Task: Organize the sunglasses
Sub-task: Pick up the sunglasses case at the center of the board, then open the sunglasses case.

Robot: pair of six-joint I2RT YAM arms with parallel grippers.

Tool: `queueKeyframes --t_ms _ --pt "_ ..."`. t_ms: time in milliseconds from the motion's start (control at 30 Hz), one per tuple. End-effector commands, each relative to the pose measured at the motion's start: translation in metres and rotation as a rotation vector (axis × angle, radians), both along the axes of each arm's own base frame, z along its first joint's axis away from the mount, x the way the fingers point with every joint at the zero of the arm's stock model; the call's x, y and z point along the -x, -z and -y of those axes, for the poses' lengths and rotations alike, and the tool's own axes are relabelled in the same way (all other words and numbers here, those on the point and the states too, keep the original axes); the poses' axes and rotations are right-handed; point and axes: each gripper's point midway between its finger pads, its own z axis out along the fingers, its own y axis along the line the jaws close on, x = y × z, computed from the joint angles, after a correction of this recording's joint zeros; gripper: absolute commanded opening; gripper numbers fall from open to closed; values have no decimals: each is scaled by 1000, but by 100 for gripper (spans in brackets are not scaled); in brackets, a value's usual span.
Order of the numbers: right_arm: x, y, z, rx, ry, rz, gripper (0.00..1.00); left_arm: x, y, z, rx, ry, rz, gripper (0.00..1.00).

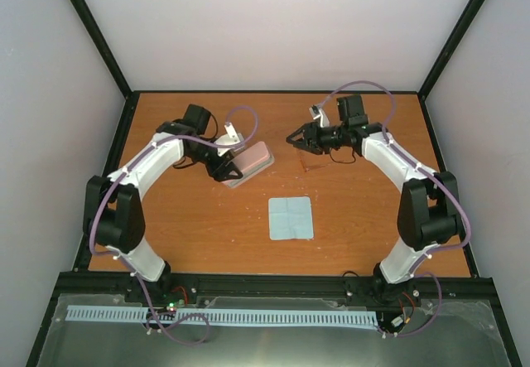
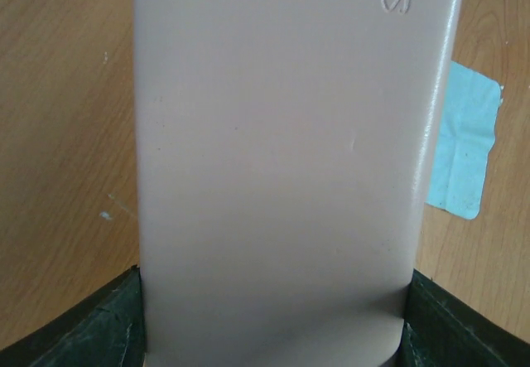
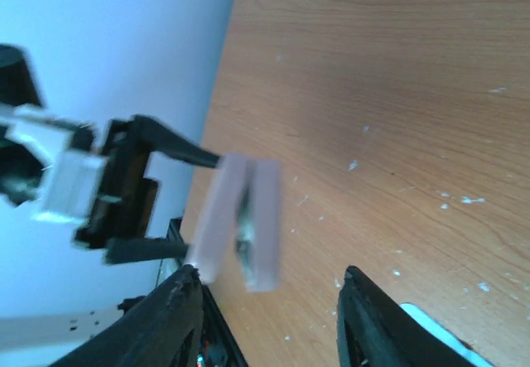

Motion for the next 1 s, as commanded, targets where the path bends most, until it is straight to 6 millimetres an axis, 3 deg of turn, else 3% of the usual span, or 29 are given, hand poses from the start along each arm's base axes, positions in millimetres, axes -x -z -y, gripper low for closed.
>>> queueKeyframes --t_ms 0,100,400,633,967 --pt "21 -47 -12 -56 -94 93 47 -8 -12 19 98 -11 -65 38" --pt "27 -47 -17 -57 -115 76 56 -15 -16 24 121 -22 -79 38" --pt "37 -13 -22 66 -146 12 54 -25 -33 38 211 -35 -124 36" --pt "24 5 -25 105 -140 -17 53 -23 -38 38 215 -32 -116 35" --pt "8 3 -39 85 -162 -2 50 -19 -45 39 231 -30 -115 35"
